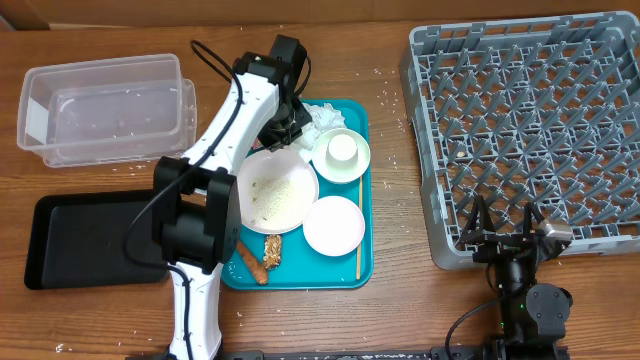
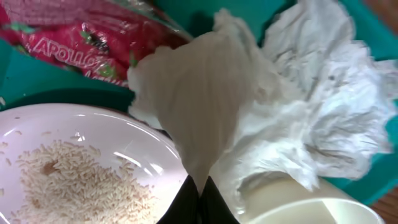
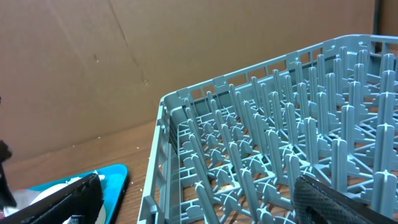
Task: Sort waste into correct bins and load items into the dishwasher
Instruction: 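Carry the napkin left and drop it into the clear bin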
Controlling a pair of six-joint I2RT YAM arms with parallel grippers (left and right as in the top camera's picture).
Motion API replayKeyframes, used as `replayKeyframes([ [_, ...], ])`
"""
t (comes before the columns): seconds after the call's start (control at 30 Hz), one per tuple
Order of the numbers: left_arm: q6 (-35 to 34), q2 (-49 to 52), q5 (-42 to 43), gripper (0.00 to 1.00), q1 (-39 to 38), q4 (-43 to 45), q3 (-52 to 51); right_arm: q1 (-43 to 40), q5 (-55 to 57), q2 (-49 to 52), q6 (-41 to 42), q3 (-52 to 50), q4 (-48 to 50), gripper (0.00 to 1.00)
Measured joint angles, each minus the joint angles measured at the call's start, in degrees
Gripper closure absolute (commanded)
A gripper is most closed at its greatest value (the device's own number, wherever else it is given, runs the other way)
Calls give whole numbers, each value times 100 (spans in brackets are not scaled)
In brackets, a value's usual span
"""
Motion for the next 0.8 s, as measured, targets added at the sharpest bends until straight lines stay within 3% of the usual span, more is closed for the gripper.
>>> replayKeyframes([
  [0.5,195,-42,17,96,0,-1412,2166,0,0,0,4,0,0,0],
  [0.8,304,-68,-70,96,247,-1569,3211,0,0,0,0,0,-4,0],
])
